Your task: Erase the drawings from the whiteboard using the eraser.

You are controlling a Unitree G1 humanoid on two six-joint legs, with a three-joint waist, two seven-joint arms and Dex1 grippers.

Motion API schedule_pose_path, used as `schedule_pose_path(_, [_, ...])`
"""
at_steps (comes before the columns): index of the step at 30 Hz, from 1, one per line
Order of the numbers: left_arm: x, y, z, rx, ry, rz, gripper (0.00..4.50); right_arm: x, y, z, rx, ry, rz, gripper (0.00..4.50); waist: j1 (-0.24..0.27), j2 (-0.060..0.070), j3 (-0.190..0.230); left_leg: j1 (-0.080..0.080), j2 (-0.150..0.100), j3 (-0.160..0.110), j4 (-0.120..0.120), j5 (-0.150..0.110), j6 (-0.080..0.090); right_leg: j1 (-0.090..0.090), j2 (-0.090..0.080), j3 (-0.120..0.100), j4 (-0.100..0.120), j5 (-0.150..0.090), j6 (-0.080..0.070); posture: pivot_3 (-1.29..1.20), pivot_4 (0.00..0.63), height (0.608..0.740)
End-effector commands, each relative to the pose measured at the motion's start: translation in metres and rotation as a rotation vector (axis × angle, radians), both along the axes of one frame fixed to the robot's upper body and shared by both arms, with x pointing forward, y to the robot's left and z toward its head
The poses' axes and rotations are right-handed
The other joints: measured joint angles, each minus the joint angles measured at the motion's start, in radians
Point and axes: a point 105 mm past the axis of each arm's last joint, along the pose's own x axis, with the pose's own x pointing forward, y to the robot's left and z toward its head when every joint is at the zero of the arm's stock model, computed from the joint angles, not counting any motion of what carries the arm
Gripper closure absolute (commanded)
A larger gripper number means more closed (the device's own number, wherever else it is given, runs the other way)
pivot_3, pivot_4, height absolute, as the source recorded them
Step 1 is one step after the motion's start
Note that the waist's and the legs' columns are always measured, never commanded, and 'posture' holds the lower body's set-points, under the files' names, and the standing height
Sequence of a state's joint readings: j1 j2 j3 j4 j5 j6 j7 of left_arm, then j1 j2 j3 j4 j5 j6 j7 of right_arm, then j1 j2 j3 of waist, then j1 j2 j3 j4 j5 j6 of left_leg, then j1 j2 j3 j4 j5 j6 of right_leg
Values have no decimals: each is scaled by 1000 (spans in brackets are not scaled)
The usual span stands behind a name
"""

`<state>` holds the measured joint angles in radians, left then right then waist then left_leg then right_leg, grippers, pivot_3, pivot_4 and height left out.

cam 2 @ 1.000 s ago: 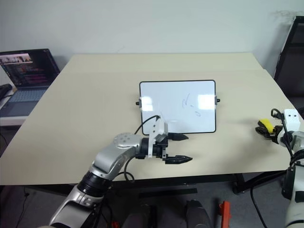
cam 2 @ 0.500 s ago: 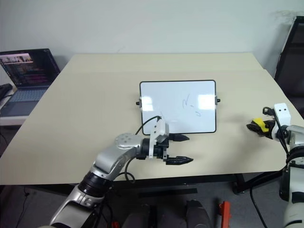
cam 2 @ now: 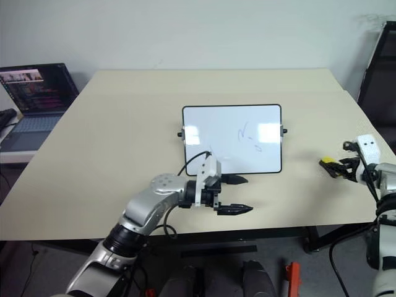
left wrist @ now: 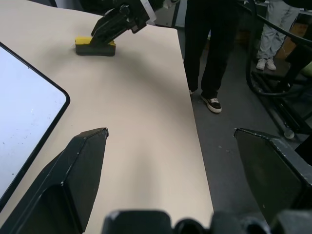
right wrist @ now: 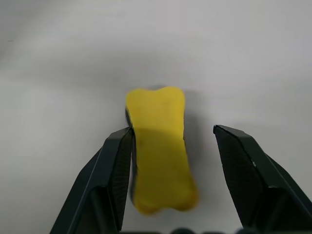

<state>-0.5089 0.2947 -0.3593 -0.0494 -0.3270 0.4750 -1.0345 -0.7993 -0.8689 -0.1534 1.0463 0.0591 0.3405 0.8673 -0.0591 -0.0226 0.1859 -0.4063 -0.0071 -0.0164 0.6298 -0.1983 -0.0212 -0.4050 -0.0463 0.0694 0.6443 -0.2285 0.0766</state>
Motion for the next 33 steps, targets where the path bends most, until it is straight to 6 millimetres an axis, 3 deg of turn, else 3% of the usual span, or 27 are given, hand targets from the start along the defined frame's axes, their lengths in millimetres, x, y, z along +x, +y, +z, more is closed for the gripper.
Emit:
schedule_pose_path(1, [-2, -5, 9, -16, -42, -22, 0, 4, -2, 18, -41, -36, 23, 1640, 0, 0, 0, 0, 0, 0, 0, 0, 0, 0, 0, 0, 0, 0, 0, 0, 150, 740])
schedule_pose_path(18, [-1, -6, 7, -15, -45, -8, 0, 7, 11, -1, 19, 52, 29, 1640, 1, 0, 0, 0, 0, 0, 0, 0, 0, 0, 0, 0, 0, 0, 0, 0, 150, 740])
schedule_pose_path(21, [-1, -5, 7, -15, -46, -7, 0, 8, 11, -1, 23, 46, 23, 2206, 1, 0, 0, 0, 0, 0, 0, 0, 0, 0, 0, 0, 0, 0, 0, 0, 150, 740])
schedule_pose_path(25, [-1, -5, 7, -16, -46, -7, 0, 8, 12, 0, 22, 43, 23, 3441, 1, 0, 0, 0, 0, 0, 0, 0, 0, 0, 0, 0, 0, 0, 0, 0, 150, 740])
schedule_pose_path(29, [1, -4, 8, -22, -53, 2, 0, 8, 11, 1, 22, 38, 21, 3503, 1, 0, 0, 0, 0, 0, 0, 0, 0, 0, 0, 0, 0, 0, 0, 0, 150, 740])
schedule_pose_path(33, [16, 10, 23, -55, -102, 89, 0, 9, 10, 13, 19, 7, 36, 3503, 1, 0, 0, 0, 0, 0, 0, 0, 0, 0, 0, 0, 0, 0, 0, 0, 150, 740])
